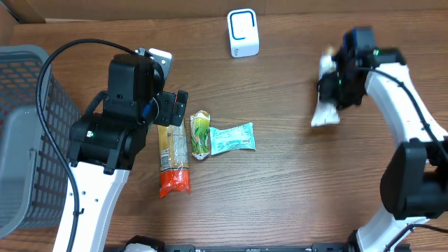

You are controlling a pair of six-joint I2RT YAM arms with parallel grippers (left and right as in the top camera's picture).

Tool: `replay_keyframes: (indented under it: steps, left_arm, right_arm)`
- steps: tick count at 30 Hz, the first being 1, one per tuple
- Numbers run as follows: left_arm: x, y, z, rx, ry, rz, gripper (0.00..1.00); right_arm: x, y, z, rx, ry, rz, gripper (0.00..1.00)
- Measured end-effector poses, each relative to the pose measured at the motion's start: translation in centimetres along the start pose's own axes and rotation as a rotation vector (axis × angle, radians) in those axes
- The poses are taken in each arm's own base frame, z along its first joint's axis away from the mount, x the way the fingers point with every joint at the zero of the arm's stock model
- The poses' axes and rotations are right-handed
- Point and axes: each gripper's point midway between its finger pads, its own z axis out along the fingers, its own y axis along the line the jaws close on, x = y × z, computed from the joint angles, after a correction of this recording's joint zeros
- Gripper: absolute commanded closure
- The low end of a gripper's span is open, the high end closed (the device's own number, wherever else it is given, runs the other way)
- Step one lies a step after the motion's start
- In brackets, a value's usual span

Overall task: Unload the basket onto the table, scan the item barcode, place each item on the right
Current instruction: 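Carry the white tube back and set it down on the right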

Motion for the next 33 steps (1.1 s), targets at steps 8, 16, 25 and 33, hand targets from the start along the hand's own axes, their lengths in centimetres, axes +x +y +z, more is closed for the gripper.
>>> replay_keyframes:
  steps: [8, 16, 25, 33]
  left_arm:
    - [0.0, 0.0, 0.0, 0.000, 0.000, 0.000, 0.00]
    - [0.0, 0.0, 0.0, 0.000, 0.000, 0.000, 0.00]
    - [0.0, 0.0, 0.0, 0.000, 0.000, 0.000, 0.00]
    - [0.0, 0.0, 0.0, 0.000, 0.000, 0.000, 0.00]
  right_arm:
    - [2.9, -7.2, 3.7, 0.035, 0.059, 0.233, 0.84]
    - [5.0, -9.1, 3.5, 0.054, 0.137, 0.320, 0.55]
    - [5.8, -6.0, 0.0, -0.069, 0.247, 0.252, 0.51]
    - [2.2, 2.6, -2.7, -0.242, 0.130, 0.007, 0.44]
